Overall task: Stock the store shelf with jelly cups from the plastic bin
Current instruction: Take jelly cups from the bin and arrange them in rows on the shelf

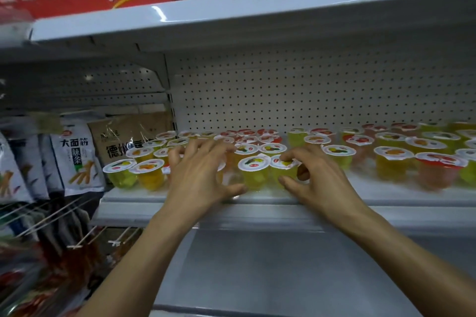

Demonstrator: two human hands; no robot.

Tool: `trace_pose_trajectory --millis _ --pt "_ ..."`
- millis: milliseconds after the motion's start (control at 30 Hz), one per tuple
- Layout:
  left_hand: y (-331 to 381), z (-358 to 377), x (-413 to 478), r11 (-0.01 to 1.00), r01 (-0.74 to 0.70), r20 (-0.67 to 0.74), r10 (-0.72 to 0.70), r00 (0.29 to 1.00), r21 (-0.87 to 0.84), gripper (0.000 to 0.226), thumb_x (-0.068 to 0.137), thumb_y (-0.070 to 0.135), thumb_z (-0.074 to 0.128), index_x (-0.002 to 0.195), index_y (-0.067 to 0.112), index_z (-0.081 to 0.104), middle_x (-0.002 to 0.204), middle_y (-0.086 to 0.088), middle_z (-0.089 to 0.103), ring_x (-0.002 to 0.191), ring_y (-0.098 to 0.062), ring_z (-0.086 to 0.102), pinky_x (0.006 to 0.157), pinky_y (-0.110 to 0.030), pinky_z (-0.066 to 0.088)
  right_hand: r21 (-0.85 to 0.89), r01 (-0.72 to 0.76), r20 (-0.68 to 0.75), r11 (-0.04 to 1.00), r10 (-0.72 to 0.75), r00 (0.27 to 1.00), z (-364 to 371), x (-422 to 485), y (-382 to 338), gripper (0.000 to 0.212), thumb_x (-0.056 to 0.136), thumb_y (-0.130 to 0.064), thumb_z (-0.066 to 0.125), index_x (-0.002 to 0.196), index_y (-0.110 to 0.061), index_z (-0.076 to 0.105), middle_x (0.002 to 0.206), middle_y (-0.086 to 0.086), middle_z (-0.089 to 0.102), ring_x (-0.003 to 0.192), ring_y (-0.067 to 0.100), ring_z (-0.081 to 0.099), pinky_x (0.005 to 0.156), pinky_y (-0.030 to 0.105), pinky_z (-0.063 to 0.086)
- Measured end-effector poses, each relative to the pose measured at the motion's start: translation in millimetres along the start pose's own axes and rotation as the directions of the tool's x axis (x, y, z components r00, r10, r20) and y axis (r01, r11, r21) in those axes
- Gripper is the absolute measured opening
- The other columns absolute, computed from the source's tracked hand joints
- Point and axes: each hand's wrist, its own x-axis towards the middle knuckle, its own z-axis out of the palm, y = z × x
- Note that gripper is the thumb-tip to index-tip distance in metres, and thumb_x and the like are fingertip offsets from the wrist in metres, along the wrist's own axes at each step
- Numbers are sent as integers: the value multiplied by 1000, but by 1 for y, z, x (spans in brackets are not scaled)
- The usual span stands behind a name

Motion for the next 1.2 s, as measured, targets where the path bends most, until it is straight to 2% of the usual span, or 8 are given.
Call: trace_pose_trajectory --millis 233,433,600,833,1100,1200 --pt "-2 6 5 991 -53 -14 51 999 -126 66 67 76 63 125 46 55 127 20 57 129 -4 38 104 -32 7 -6 -4 -12 1000 4 1000 8 3 -5 30 81 -26 73 108 -29 60 110 -5 52 78 7 54 79 33 51" --pt "10 11 21 994 -71 15 73 997 -80 51 71 72 64 112 42 63 111 16 67 119 -8 48 102 -35 8 -30 -16 -17 999 15 1000 8 4 -6 30 79 -27 73 106 -30 59 109 -10 50 78 2 51 76 25 46" --pt "2 5 24 998 -69 53 69 996 -6 48 72 67 66 114 44 63 117 18 64 126 -7 42 105 -37 7 -26 -24 -23 999 23 999 10 5 -7 31 79 -26 73 106 -30 60 110 -9 51 77 3 52 78 28 48" --pt "1 2 24 997 -71 99 72 993 -15 47 75 64 66 117 44 60 119 18 62 125 -8 42 99 -35 6 -16 -16 -36 1000 15 999 16 6 -9 30 80 -28 75 107 -30 61 109 -7 51 78 4 54 78 30 50" --pt "0 -1 24 997 -67 136 70 988 -29 44 77 59 67 117 42 60 129 16 56 126 -10 42 103 -38 12 1 -24 -20 1000 24 1000 17 7 -8 32 82 -24 74 111 -28 60 112 -6 49 83 8 55 84 34 52" --pt "1 -1 23 998 -69 138 69 988 -10 49 76 64 65 119 43 57 131 17 55 127 -9 41 104 -39 11 -37 -19 -8 999 19 1000 16 5 -9 34 83 -30 71 115 -30 58 116 -7 47 93 10 54 86 34 51"
